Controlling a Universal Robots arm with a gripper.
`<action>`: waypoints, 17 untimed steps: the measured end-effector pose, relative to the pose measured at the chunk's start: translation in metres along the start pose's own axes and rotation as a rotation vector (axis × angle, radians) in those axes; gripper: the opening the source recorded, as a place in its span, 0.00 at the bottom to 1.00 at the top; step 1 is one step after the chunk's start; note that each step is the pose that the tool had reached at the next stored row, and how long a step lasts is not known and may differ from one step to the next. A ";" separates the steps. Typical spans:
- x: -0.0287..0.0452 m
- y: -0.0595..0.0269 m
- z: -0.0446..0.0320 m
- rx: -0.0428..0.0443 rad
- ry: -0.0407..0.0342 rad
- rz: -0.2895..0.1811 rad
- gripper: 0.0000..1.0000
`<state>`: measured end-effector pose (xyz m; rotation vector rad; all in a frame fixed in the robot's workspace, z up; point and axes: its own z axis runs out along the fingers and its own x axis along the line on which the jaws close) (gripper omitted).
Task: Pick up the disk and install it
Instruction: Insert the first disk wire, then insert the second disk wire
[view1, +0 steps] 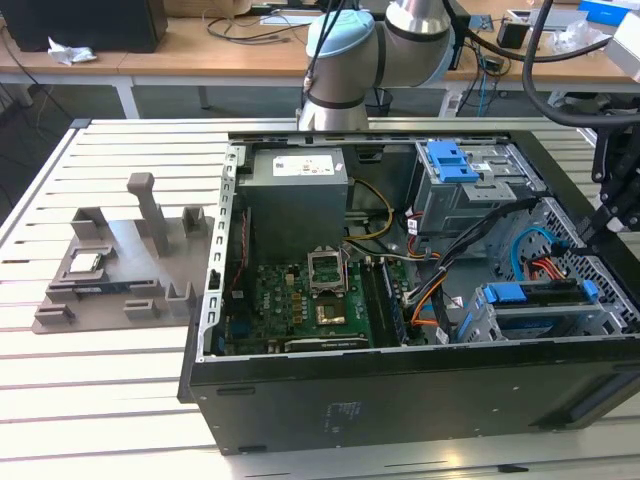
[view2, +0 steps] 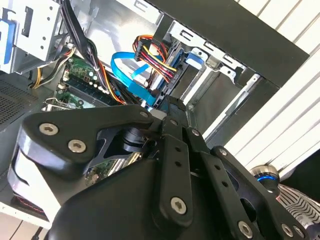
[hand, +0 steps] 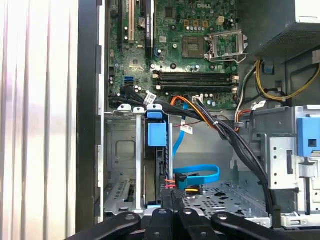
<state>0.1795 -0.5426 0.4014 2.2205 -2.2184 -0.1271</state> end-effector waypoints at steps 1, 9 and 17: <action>0.0000 0.0000 -0.0001 0.0000 0.0000 0.000 0.11; 0.0000 0.0000 -0.0002 0.0000 -0.0006 0.000 0.24; 0.0001 0.0046 0.0093 0.0000 -0.0026 0.000 0.36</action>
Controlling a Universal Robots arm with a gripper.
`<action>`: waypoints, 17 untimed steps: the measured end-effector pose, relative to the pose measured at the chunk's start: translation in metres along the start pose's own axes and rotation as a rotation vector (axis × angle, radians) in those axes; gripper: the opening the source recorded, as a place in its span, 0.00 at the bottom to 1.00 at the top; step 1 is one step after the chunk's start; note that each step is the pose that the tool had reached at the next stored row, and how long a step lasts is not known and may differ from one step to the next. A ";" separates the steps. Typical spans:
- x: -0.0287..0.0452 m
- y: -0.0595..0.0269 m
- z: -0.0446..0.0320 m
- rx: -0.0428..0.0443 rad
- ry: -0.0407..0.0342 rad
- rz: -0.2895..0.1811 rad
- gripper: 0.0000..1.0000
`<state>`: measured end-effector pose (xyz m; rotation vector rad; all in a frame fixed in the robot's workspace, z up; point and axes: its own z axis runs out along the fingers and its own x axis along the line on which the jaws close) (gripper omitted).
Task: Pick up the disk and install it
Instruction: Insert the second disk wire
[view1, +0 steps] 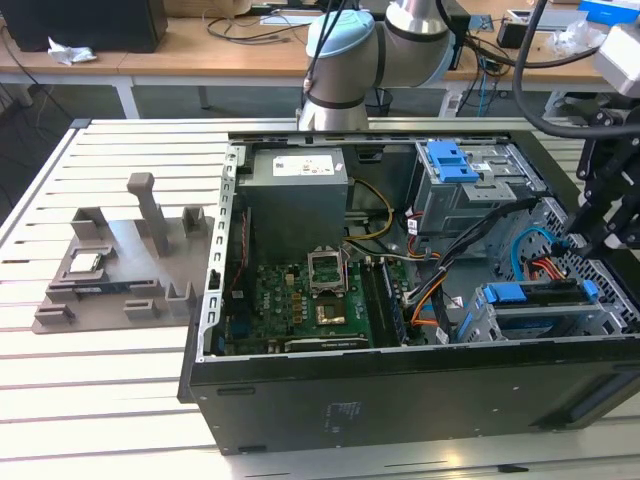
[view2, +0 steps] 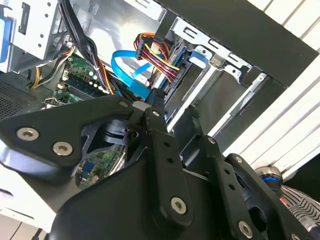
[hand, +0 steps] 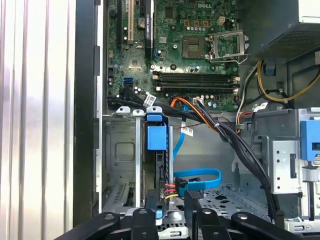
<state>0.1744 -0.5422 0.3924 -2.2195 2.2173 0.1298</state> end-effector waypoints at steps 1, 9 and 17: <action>-0.0002 0.0007 0.0012 -0.0001 -0.0018 0.000 0.36; -0.0011 0.0032 0.0162 0.0000 -0.0164 -0.002 0.36; -0.0011 0.0032 0.0166 -0.0001 -0.0164 -0.002 0.16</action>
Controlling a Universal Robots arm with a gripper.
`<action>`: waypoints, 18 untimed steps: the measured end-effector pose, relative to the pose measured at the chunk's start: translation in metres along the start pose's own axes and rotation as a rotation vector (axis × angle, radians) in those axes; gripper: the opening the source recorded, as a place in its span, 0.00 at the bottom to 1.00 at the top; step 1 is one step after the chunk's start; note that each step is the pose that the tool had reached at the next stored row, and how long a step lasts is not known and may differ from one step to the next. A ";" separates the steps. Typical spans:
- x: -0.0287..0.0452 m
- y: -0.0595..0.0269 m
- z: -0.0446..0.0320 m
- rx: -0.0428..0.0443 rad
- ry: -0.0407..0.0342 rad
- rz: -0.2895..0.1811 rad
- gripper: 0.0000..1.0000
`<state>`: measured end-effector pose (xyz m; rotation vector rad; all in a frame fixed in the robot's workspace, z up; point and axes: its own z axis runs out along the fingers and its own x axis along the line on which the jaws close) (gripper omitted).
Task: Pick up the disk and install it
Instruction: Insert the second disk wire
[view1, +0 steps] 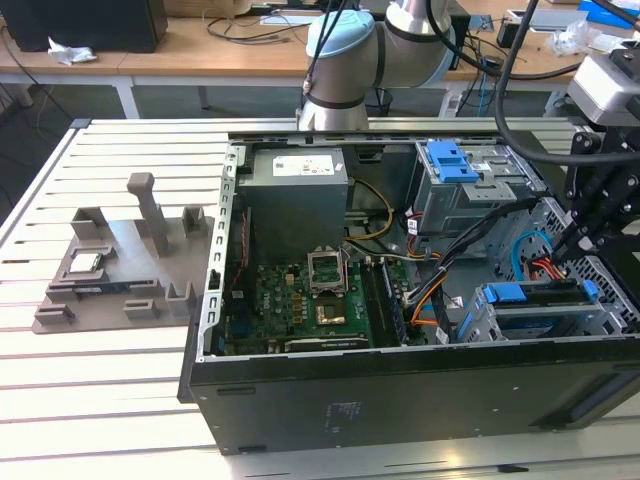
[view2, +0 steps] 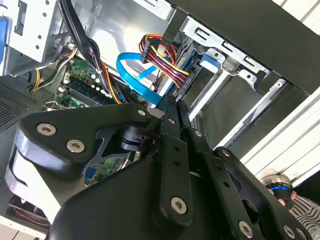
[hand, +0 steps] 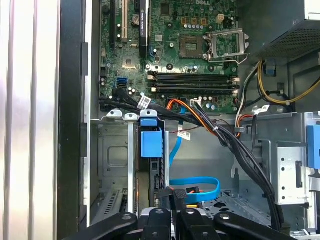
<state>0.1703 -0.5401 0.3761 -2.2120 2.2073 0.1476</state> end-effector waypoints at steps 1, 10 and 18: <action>0.0000 0.0000 0.0000 0.0000 0.0000 0.000 0.16; 0.0119 0.0015 0.0068 0.0000 0.0007 0.000 0.16; 0.0135 0.0021 0.0148 -0.0001 0.0008 -0.001 0.16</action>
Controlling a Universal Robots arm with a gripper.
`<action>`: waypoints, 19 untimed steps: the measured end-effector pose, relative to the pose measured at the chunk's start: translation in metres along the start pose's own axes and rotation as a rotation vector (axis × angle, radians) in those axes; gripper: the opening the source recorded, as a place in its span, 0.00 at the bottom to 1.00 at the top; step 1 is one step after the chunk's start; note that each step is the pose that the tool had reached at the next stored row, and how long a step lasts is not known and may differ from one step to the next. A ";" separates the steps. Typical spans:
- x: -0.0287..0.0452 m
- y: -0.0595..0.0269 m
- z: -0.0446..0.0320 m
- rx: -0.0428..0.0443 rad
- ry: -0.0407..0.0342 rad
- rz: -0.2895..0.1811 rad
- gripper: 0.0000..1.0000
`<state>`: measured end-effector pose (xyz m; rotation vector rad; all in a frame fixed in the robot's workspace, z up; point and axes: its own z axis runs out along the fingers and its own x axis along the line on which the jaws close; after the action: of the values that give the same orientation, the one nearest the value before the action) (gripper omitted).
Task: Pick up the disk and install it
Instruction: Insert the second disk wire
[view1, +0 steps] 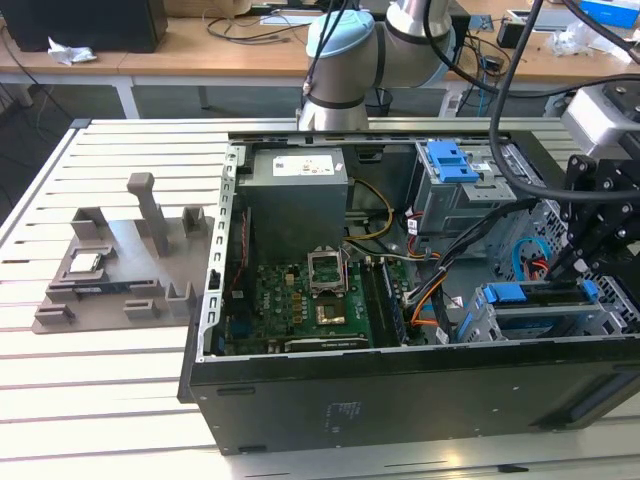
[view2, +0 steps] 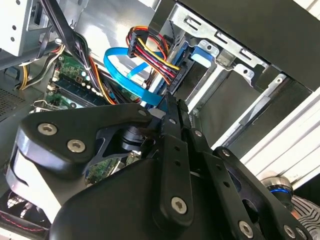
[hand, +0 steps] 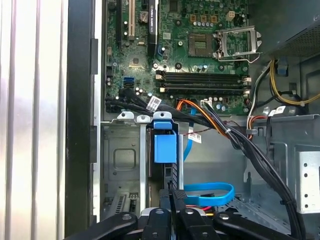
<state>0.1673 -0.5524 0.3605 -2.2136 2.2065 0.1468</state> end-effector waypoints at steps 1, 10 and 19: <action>0.0001 0.0000 0.0004 0.0000 0.0001 0.000 0.16; 0.0019 0.0043 0.0036 0.0014 0.0000 -0.002 0.16; 0.0026 0.0051 0.0046 0.0017 0.0002 -0.002 0.16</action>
<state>0.1620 -0.5547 0.3560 -2.2152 2.2034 0.1447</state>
